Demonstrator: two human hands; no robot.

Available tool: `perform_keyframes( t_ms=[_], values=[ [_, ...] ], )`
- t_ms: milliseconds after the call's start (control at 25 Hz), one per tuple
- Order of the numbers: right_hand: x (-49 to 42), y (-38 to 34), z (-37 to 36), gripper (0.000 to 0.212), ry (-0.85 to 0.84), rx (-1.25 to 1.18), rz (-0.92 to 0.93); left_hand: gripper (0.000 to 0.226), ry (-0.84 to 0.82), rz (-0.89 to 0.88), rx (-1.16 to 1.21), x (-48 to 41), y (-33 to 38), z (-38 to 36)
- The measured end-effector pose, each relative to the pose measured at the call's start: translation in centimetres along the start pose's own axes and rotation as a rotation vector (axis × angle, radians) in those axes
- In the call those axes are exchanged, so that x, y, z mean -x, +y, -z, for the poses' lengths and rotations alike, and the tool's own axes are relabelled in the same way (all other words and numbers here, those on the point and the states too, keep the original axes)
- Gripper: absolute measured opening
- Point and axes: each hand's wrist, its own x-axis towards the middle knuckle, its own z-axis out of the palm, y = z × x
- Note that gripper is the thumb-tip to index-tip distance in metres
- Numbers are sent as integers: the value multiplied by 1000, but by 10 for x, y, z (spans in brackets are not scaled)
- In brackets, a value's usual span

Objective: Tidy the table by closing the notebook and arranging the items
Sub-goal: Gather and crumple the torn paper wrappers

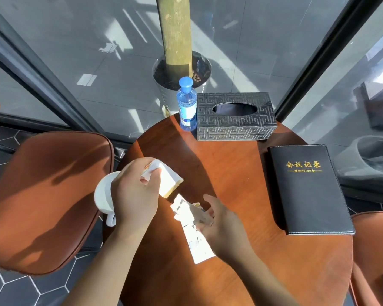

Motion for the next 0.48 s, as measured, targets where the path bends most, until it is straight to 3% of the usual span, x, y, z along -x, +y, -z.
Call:
perform_keyframes(
  t_ms=[120,240,360,480],
  values=[
    [-9,-2,-12,74,42,198,86,19,9,-42,-8,1,-5,3],
    [-16,-3,-17,59,77,369,186,19,10,-77,0,4,-8,5],
    [-21,-4,-17,39,82,394,206,18,8,-96,-11,7,-7,2],
    [-24,-8,-15,37,123,402,203,18,-14,-93,-14,10,-5,1]
  ],
)
